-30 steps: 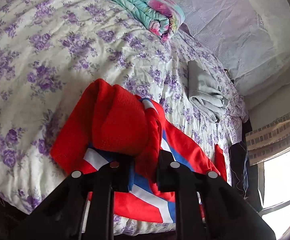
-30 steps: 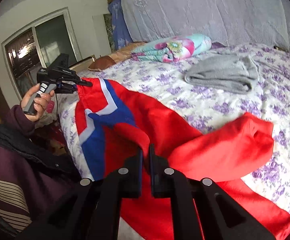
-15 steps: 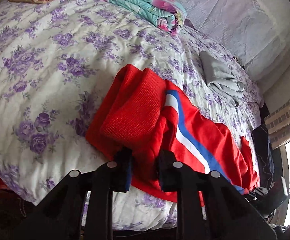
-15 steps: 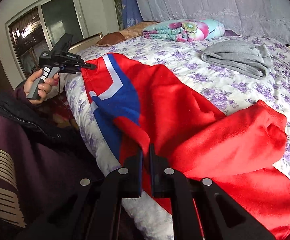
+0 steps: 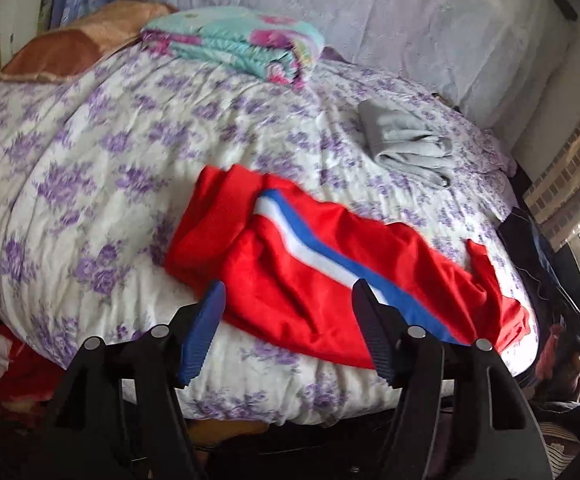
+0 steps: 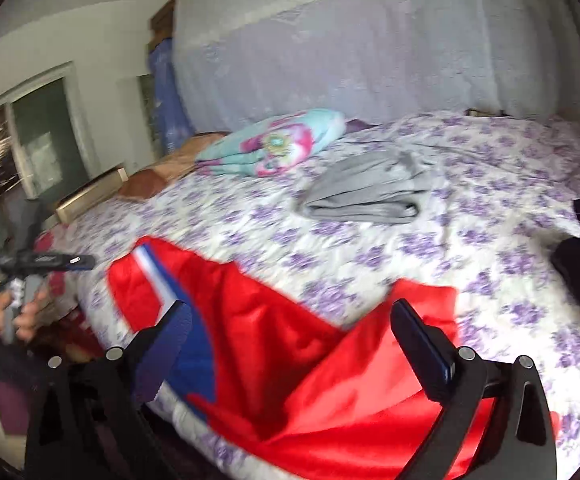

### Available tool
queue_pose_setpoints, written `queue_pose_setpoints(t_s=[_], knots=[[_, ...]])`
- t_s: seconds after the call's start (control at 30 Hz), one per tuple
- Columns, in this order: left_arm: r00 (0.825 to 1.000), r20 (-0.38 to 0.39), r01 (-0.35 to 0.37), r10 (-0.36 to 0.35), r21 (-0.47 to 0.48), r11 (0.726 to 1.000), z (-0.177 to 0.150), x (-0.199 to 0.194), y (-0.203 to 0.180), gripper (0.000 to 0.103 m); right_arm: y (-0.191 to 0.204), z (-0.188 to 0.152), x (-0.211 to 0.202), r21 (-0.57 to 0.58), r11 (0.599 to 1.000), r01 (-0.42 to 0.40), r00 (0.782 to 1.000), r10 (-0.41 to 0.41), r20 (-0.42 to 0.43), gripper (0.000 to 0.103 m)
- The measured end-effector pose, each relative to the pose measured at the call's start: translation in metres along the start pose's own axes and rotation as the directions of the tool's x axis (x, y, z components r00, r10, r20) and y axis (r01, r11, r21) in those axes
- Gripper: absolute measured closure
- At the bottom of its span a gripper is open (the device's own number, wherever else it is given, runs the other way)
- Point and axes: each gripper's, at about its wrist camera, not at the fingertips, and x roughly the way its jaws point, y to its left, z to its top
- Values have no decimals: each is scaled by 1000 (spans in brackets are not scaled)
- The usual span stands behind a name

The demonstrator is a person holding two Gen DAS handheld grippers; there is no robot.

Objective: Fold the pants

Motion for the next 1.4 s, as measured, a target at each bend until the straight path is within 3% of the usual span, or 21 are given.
queue_pose_setpoints(t_s=[0.07, 0.13, 0.17, 0.23, 0.27, 0.33, 0.4, 0.47, 0.53, 0.63, 0.7, 0.77, 0.8, 0.83, 0.9, 0.93, 1.07, 1.27, 1.33, 1.37, 1.4], knots=[[998, 11, 58, -58, 28, 998, 7, 4, -21, 32, 4, 11, 33, -23, 986, 166, 983, -168, -79, 3], [994, -15, 107, -106, 63, 992, 9, 27, -41, 28, 6, 6, 77, -65, 928, 368, 913, -373, -162, 3], [991, -46, 126, -123, 66, 990, 8, 44, -49, 29, 4, -1, 100, -91, 882, 463, 856, -471, -213, 3], [983, -121, 147, -139, 56, 988, 2, 84, -52, 29, -5, -27, 126, -112, 859, 500, 811, -509, -290, 31], [978, -164, 138, -131, 35, 990, -3, 104, -49, 29, -10, -40, 133, -114, 869, 481, 807, -490, -329, 63], [969, -206, 137, -136, -8, 991, -13, 131, -39, 29, -15, -49, 105, -27, 887, 460, 858, -453, -243, 83], [974, -174, 150, -146, 9, 989, -19, 128, -38, 29, -19, -54, 39, 118, 889, 442, 897, -442, -26, 95], [974, -164, 160, -157, 8, 987, -21, 126, -37, 29, -31, -73, -19, 250, 870, 425, 875, -465, 132, 91], [973, -158, 171, -168, 4, 985, -22, 125, -36, 29, -55, -104, -43, 362, 847, 389, 882, -456, 119, 80], [972, -160, 174, -171, 0, 985, -22, 124, -35, 29, -96, -149, -37, 481, 814, 327, 933, -359, -27, 67], [972, -166, 168, -165, 5, 986, -21, 124, -35, 29, -110, -161, -48, 566, 803, 187, 966, -256, 44, 66], [973, -172, 161, -157, 11, 987, -21, 124, -36, 29, -113, -156, -60, 587, 804, 93, 972, -202, 123, 34], [973, -174, 158, -154, 12, 987, -21, 124, -36, 29, -115, -152, -66, 600, 794, 103, 962, -232, 142, 29], [973, -174, 157, -153, 11, 987, -21, 124, -37, 29, -118, -149, -67, 610, 782, 126, 958, -257, 132, 29], [973, -172, 156, -152, 7, 988, -21, 124, -37, 29, -131, -140, -59, 613, 781, 116, 973, -214, 89, 86], [973, -171, 156, -153, 3, 988, -21, 124, -36, 29, -134, -135, -56, 609, 790, 74, 980, -172, 104, 86], [973, -159, 164, -166, -23, 986, -20, 124, -34, 29, -124, -114, -78, 514, 857, 37, 955, -183, 235, 86], [978, -146, 154, -151, 5, 988, -24, 122, -38, 29, -144, -164, -52, 551, 807, 215, 960, -278, 33, 82], [977, -155, 151, -147, 12, 989, -25, 120, -39, 29, -132, -162, -68, 508, 809, 297, 930, -366, 39, 61], [976, -162, 150, -146, 14, 989, -26, 118, -39, 29, -128, -161, -82, 509, 781, 362, 894, -445, 48, 40], [975, -170, 146, -141, 22, 989, -27, 115, -40, 29, -127, -160, -99, 526, 742, 416, 850, -523, 65, 34]])
